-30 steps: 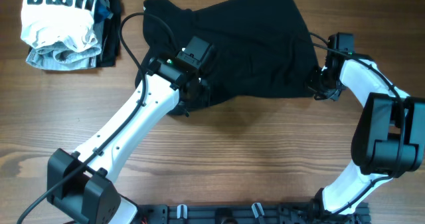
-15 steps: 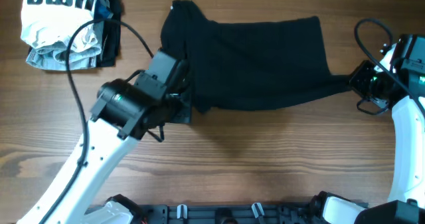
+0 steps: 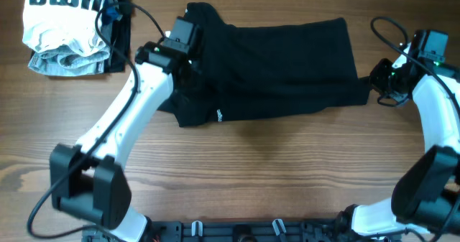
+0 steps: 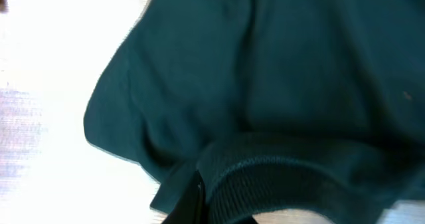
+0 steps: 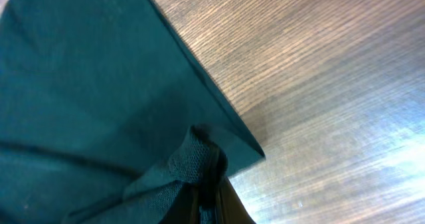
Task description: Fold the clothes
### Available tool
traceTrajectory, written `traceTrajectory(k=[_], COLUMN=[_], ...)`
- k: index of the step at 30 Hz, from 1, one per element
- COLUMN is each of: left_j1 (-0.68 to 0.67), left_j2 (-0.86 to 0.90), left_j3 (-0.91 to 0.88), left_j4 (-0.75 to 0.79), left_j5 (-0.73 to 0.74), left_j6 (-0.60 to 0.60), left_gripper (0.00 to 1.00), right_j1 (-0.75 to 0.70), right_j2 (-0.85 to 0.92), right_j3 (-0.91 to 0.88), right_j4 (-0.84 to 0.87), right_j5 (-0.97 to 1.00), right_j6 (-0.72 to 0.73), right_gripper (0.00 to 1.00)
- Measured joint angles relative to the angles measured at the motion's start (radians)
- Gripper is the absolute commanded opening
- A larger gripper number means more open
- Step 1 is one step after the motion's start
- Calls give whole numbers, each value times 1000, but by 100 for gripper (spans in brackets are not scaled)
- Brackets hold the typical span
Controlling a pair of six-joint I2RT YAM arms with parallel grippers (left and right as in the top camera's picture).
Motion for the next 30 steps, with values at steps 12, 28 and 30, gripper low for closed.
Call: traceTrajectory(k=[12,28,30], left_j1=[44,48,48], left_j2=[154,154,153], left_j3=[0,6,49], left_j4=[179,224,154], left_j5=[-15,-156,-159], left_j6=[22,82,93], left_gripper=[4,100,100], right_j1=[132,137,137], right_j2=[203,253,249], right_j3=[0,97,235], right_j4=[249,205,66], right_j5=[-23,-51,-98], right_j6=[-23,-95,-138], right_gripper=[4,99,99])
